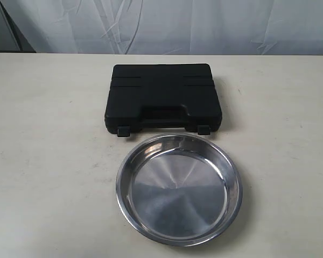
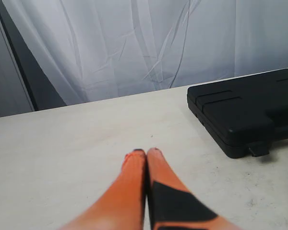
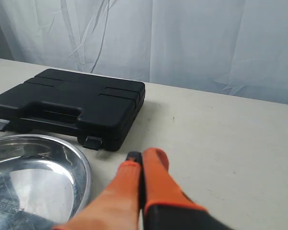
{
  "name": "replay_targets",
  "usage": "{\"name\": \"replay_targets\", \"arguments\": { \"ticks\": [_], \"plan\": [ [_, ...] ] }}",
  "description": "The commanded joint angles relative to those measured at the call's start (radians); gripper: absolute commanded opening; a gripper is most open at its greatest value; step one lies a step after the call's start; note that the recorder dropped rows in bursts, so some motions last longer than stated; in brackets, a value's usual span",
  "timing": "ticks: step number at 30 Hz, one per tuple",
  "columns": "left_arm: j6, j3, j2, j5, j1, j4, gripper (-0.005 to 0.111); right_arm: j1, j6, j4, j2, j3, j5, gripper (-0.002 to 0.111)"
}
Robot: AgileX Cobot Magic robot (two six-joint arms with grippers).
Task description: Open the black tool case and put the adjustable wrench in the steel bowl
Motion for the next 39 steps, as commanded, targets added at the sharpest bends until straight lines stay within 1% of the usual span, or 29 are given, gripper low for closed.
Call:
{"name": "replay_targets", "arguments": {
  "ticks": [1, 13, 16, 17, 19, 21, 26, 29, 31, 33, 34, 35, 37, 39],
  "plan": [
    [-0.001, -0.002, 0.004, -0.005, -0.004, -0.002, 0.000, -0.005, -0.006, -0.002, -0.007, 0.002, -0.007, -0.001],
    [-0.001, -0.002, 0.004, -0.005, -0.004, -0.002, 0.000, -0.005, -0.006, -0.002, -0.007, 0.002, -0.013, -0.001],
    [-0.001, -0.002, 0.004, -0.005, -0.004, -0.002, 0.000, -0.005, -0.006, 0.026, -0.007, 0.002, -0.034, -0.001],
    [-0.001, -0.002, 0.004, -0.005, -0.004, -0.002, 0.000, -0.005, -0.006, 0.065, -0.007, 0.002, -0.063, -0.001],
    [-0.001, -0.002, 0.004, -0.005, -0.004, -0.002, 0.000, -0.005, -0.006, 0.209, -0.007, 0.002, -0.122, -0.001],
    [-0.001, -0.002, 0.004, -0.005, -0.004, -0.002, 0.000, -0.005, -0.006, 0.413, -0.007, 0.002, -0.174, -0.001],
    [-0.001, -0.002, 0.004, -0.005, -0.004, -0.002, 0.000, -0.005, -0.006, 0.805, -0.007, 0.002, -0.266, -0.001],
    [-0.001, -0.002, 0.004, -0.005, -0.004, -0.002, 0.000, -0.005, -0.006, 0.997, -0.007, 0.002, -0.330, -0.001],
    [-0.001, -0.002, 0.004, -0.005, -0.004, -0.002, 0.000, -0.005, -0.006, 1.074, -0.007, -0.002, -0.327, -0.001],
    [-0.001, -0.002, 0.004, -0.007, -0.004, -0.002, 0.000, -0.005, -0.015, 1.048, -0.007, -0.053, -0.327, -0.001],
    [-0.001, -0.002, 0.004, -0.007, -0.004, -0.002, 0.000, -0.005, -0.033, 0.988, -0.007, -0.093, -0.336, -0.001],
    [-0.001, -0.002, 0.004, -0.007, -0.004, -0.002, 0.000, -0.005, -0.071, 0.866, -0.007, -0.138, -0.364, -0.001],
    [-0.001, -0.002, 0.004, -0.007, -0.004, -0.002, 0.000, -0.005, -0.084, 0.657, 0.000, -0.224, -0.403, -0.001],
    [-0.001, -0.002, 0.004, -0.007, -0.004, -0.002, 0.000, -0.005, -0.084, 0.477, 0.066, -0.321, -0.427, -0.001]
  ]
}}
